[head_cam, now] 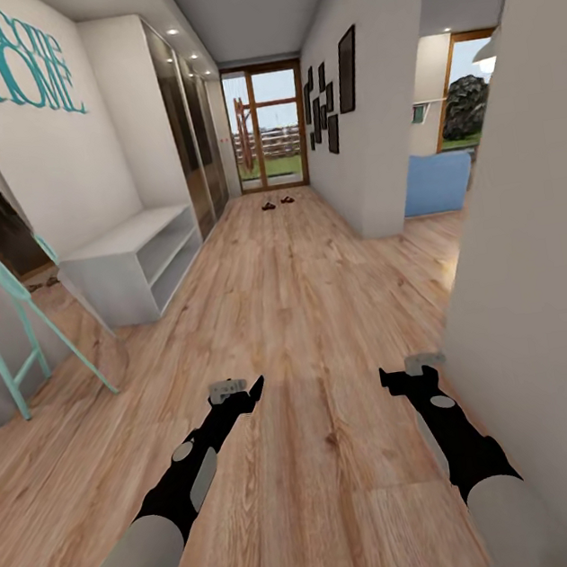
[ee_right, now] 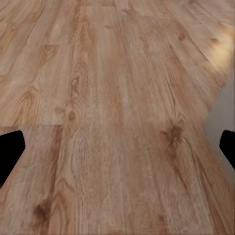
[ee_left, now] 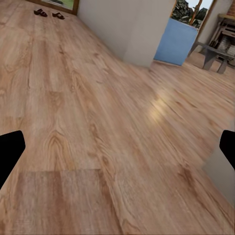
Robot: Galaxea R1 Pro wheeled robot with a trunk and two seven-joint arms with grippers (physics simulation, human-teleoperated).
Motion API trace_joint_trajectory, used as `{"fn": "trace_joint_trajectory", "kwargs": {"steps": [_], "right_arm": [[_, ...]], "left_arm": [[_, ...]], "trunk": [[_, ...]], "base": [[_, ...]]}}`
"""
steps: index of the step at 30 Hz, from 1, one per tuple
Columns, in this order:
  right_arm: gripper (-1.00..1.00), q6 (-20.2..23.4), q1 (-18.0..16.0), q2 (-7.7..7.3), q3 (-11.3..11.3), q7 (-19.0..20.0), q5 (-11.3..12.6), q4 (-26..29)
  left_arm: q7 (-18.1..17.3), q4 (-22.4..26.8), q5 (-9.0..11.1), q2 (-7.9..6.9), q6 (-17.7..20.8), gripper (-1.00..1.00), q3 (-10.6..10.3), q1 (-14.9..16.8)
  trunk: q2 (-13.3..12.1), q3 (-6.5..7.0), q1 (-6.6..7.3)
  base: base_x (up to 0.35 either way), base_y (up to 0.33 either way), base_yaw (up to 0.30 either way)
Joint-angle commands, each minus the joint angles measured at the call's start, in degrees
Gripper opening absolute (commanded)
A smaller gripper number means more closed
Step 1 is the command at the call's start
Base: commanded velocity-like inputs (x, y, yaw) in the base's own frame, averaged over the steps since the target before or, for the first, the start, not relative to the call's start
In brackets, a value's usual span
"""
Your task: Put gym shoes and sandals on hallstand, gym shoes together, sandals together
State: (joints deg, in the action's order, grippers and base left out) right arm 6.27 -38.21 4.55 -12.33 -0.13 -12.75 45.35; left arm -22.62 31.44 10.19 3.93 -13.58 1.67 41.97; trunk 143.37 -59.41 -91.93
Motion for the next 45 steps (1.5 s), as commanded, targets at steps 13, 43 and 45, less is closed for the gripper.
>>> {"fn": "trace_joint_trajectory", "kwargs": {"steps": [13, 43, 45], "right_arm": [[1.0, 0.3, 0.0, 0.09, -0.2, 0.0, -0.3, 0.1], [1.0, 0.3, 0.0, 0.1, -0.2, 0.0, -0.3, 0.1], [1.0, 0.3, 0.0, 0.09, -0.2, 0.0, -0.3, 0.1]], "left_arm": [[-0.4, -0.1, 0.4, 0.03, 0.0, 1.0, 0.1, 0.0], [-0.5, -0.1, 0.5, 0.03, 0.0, 1.0, 0.2, 0.0], [-0.5, -0.1, 0.5, 0.03, 0.0, 1.0, 0.2, 0.0]], "trunk": [[0.0, -0.23, -0.02], [0.0, -2.08, -0.02], [0.0, -2.08, -0.02]], "base": [[0.345, -0.104, 0.0], [0.347, -0.047, 0.0], [0.349, 0.0, 0.0]]}}
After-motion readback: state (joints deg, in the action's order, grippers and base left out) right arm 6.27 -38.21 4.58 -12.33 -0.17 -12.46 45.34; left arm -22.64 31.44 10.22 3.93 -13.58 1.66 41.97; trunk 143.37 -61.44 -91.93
